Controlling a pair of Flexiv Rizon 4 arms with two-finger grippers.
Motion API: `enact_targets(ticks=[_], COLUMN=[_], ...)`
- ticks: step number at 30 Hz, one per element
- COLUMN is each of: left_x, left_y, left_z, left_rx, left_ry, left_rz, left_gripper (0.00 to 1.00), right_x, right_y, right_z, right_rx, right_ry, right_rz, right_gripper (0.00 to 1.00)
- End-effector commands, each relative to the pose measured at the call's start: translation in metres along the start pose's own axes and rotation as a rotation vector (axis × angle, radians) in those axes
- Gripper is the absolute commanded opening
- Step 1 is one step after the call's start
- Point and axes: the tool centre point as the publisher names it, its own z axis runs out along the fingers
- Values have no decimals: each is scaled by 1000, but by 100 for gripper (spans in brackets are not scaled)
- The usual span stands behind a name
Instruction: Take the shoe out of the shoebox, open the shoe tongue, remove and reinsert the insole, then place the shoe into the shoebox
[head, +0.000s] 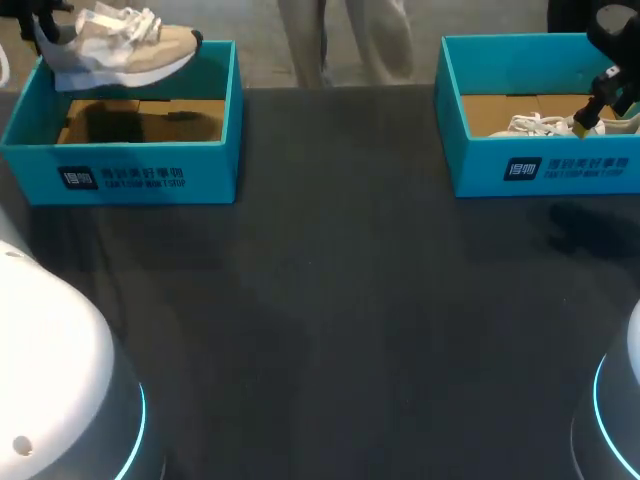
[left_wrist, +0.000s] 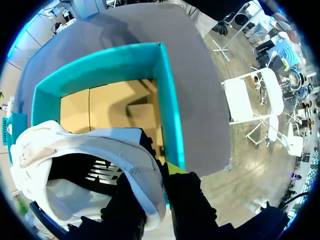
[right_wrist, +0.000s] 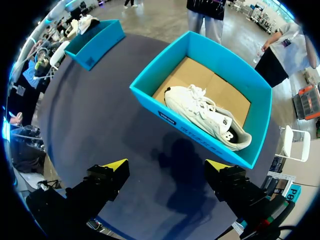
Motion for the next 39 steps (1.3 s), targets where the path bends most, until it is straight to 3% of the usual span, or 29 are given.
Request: enact_targets(ticks=[1, 6, 14, 20, 39], left_x=[2, 5, 0, -18, -87], left_y=[-11, -19, -30, -56, -143], left_z=[-46, -67, -80, -85, -112], left_rx=[-18, -28, -49, -47, -143], left_ry=[25, 49, 53, 37, 42], left_rz=[8, 4, -6, -47, -118], left_gripper=[0, 0, 0, 0, 0], right_x=[-1, -1, -1, -1, -1], right_y=[1, 1, 1, 1, 1], right_z=[0, 0, 0, 0, 0], right_rx=[2, 2, 2, 2, 2], right_ry=[1, 1, 1, 1, 1], right_rz=[0, 0, 0, 0, 0], right_gripper=[100, 100, 100, 100, 100])
